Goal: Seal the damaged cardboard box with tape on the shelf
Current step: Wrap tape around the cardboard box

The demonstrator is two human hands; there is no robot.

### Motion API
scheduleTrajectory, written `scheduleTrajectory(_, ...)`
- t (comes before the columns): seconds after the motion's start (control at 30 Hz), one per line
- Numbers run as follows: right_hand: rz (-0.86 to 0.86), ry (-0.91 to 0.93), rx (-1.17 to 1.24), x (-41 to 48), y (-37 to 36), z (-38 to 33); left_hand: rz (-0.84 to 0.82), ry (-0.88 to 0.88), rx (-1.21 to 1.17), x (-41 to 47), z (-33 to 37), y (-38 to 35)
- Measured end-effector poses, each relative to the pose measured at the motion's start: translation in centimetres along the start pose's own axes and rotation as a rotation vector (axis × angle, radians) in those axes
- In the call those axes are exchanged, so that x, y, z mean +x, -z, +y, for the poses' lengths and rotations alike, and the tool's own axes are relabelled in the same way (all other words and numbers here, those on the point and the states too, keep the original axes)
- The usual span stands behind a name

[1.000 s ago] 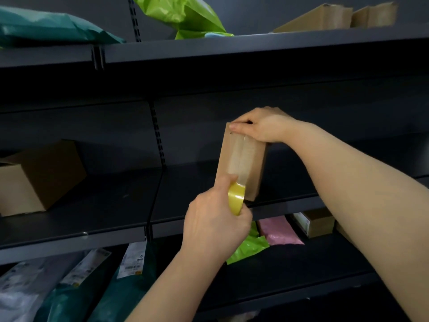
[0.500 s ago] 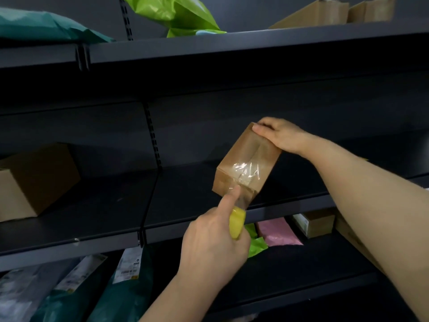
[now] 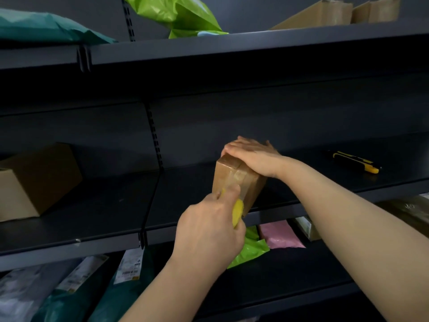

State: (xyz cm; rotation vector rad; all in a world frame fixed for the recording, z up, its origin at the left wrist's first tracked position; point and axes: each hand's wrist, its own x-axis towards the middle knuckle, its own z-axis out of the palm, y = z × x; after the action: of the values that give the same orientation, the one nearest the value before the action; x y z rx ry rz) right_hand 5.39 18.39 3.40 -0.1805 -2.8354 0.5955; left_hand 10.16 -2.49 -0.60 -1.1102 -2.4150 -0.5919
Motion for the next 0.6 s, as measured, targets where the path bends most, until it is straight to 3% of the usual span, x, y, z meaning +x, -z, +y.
scheduleTrajectory(0.2,-0.088,-0.045,0.286,0.7,-0.2,-0.6,0.043,0.062,-0.130,0.8,-1.3,3.3)
scheduleTrajectory(0.3,0.163,-0.064,0.395,0.2,-0.6,-0.4,-0.008,0.106,-0.141,1.1,-2.1,3.6)
scheduleTrajectory(0.37,0.282,-0.098,0.310,-0.2,-0.6,0.0,-0.065,0.148,-0.171,1.0,-2.6,3.2)
scheduleTrajectory(0.53,0.369,-0.092,0.243,-0.2,-1.8,0.6,0.012,0.194,-0.403,2.0,-3.3,3.9)
scheduleTrajectory(0.6,0.384,-0.078,0.354,-0.2,-2.4,0.4,0.034,0.182,-0.446,3.2,-3.1,4.6)
